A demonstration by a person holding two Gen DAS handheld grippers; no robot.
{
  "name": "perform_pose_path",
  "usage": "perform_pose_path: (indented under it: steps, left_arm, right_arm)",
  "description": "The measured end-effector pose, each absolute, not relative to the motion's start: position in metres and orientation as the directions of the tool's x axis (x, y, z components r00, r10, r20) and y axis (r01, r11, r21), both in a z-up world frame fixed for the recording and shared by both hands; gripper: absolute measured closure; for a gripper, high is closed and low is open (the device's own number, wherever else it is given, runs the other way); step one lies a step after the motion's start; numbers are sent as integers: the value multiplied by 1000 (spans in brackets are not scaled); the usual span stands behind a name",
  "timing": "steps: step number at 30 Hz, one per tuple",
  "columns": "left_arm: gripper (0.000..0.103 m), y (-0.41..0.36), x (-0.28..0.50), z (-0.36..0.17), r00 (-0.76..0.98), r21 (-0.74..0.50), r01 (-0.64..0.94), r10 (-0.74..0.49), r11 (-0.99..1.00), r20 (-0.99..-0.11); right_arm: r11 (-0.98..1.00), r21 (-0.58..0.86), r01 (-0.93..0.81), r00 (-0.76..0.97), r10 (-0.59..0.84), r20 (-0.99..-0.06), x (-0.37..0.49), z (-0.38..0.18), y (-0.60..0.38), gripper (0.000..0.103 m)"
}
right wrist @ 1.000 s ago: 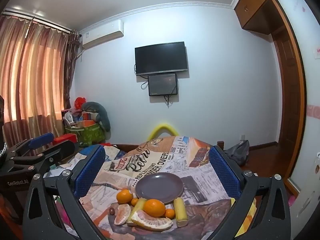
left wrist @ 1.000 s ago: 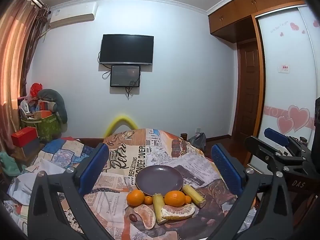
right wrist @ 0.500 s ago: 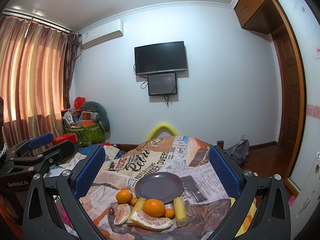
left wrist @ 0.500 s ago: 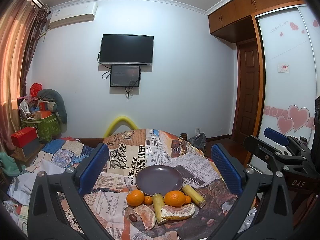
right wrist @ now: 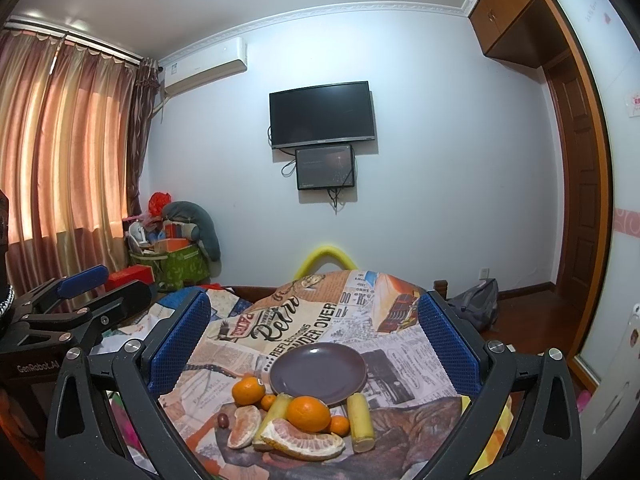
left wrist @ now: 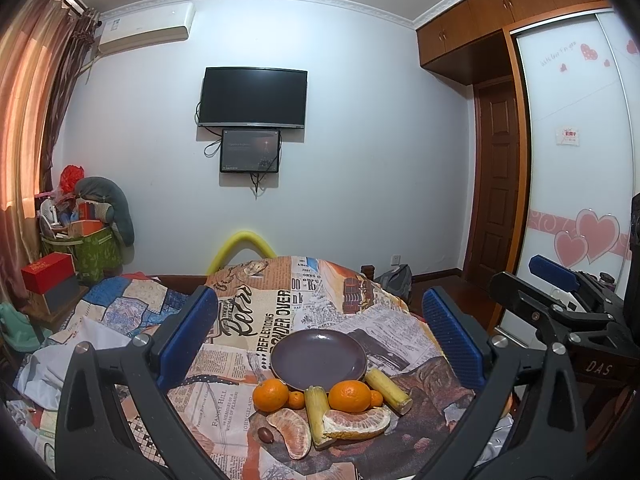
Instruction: Organize fruits
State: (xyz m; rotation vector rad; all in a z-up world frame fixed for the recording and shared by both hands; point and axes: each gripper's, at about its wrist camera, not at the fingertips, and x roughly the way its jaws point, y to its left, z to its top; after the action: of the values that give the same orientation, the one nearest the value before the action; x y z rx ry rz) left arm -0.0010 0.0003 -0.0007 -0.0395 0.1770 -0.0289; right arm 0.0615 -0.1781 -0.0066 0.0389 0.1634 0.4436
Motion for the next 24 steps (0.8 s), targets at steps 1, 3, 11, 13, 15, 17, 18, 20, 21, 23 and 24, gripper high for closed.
perform_pose_path:
  steps: [1,3,11,13,15,17,18,20,21,23,24]
  left_arm:
    - [0,0,-1,-1,984,-41,24,-31,999,-175]
    - [0,1,-1,-1,984,-41,22,-29,999,-176]
    - [0,2,1,-2,983,-43,25,-33,999,-180]
    - [0,2,1,-2,983,-42,25,-33,999,-180]
    - [0,2,1,-2,983,-42,27,-34,999,-181]
    - [0,2,1,-3,983,-42,27,-34,999,-183]
    - [0,2,2,-3,982,-43,26,-34,999,-184]
    - [0,2,2,-4,982,-44,26,-34,999,-185]
    - [0,3,2,-4,982,-45,27,-35,999,-186]
    - [0,3,3,-4,982,-44,27,-35,999,-186]
    - [0,3,3,-5,982,-44,27,-35,999,-186]
  right_arm:
    - [903,73,-424,890,431,-149,61,-7,-178,0]
    - [902,74,-425,889,432,-150,62,-8,-177,0]
    - [903,68,-423,890,429,-153,61,-8,-176,0]
    - [903,68,-425,889,430,-155,61,-8,-176,0]
    - [903,67,-425,889,430,-155,60,-8,-176,0]
    - [903,67,-425,889,430,-155,60,-9,-176,0]
    - [903,67,-424,890,429,-155,60,-9,-176,0]
    - [903,67,-424,890,429,-155,60,-9,-177,0]
    - [903,67,-423,890,429,-155,60,-9,-177,0]
    - [904,68,-421,891,427,-156,61,-9,-177,0]
    - [904,68,-421,891,426,-157,61,-10,-177,0]
